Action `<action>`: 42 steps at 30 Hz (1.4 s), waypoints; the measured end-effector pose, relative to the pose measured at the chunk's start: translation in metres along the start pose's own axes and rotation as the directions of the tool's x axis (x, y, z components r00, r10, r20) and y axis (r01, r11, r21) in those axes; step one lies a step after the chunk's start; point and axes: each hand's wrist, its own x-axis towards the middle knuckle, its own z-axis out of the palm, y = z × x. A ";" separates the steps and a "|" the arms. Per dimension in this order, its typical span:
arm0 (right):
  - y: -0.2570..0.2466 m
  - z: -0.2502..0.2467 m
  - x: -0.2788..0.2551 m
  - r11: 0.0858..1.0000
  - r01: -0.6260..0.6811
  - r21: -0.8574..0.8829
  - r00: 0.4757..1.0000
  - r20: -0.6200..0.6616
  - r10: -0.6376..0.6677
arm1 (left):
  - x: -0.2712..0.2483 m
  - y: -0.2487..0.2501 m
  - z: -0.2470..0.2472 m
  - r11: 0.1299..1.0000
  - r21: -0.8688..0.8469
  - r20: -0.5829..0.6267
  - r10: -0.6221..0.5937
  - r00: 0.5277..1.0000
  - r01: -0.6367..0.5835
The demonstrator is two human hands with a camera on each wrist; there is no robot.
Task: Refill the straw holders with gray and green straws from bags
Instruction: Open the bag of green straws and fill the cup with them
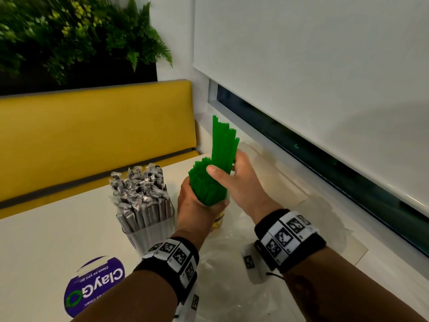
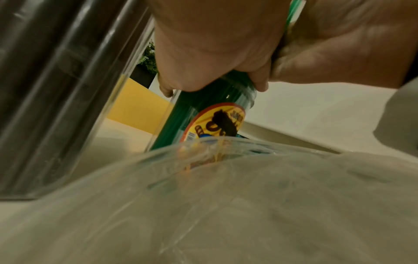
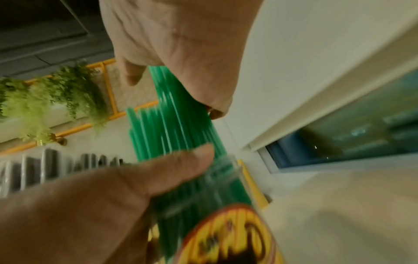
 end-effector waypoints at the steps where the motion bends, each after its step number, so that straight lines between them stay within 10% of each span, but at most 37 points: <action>1: -0.006 -0.007 0.000 0.996 0.047 -0.077 0.999 -0.022 -0.049 | 0.001 -0.001 0.000 1.000 0.005 -0.007 0.000 1.000 0.000; 7: -0.067 -0.036 0.027 0.773 0.449 -0.448 0.864 -0.006 -0.504 | 0.000 -0.002 0.004 0.999 0.040 -0.013 0.019 1.000 -0.019; 12: -0.070 -0.022 0.058 0.661 0.417 -0.624 0.904 0.361 -0.230 | -0.001 -0.004 0.004 0.997 0.076 -0.015 0.024 1.000 -0.023; 18: 0.000 0.003 0.014 0.786 0.276 -0.553 0.931 0.356 -0.076 | 0.004 -0.005 0.003 0.998 0.059 0.020 -0.024 1.000 0.023; 22: -0.017 -0.008 0.023 0.704 0.275 -0.655 0.874 0.476 0.102 | 0.006 -0.008 0.004 0.996 0.088 0.012 -0.034 0.999 0.033; 26: -0.033 -0.007 0.029 0.692 0.315 -0.650 0.938 0.324 -0.122 | 0.002 -0.007 0.001 0.993 0.116 0.000 -0.007 1.000 0.007; 31: -0.008 0.022 0.018 0.599 0.297 -0.744 0.904 0.420 0.074 | 0.010 0.002 0.004 0.944 0.298 0.131 0.107 0.986 -0.143; 42: -0.018 0.007 0.020 0.749 0.142 -0.647 0.885 0.421 0.197 | 0.010 0.004 0.002 0.929 0.360 0.065 0.069 0.995 -0.088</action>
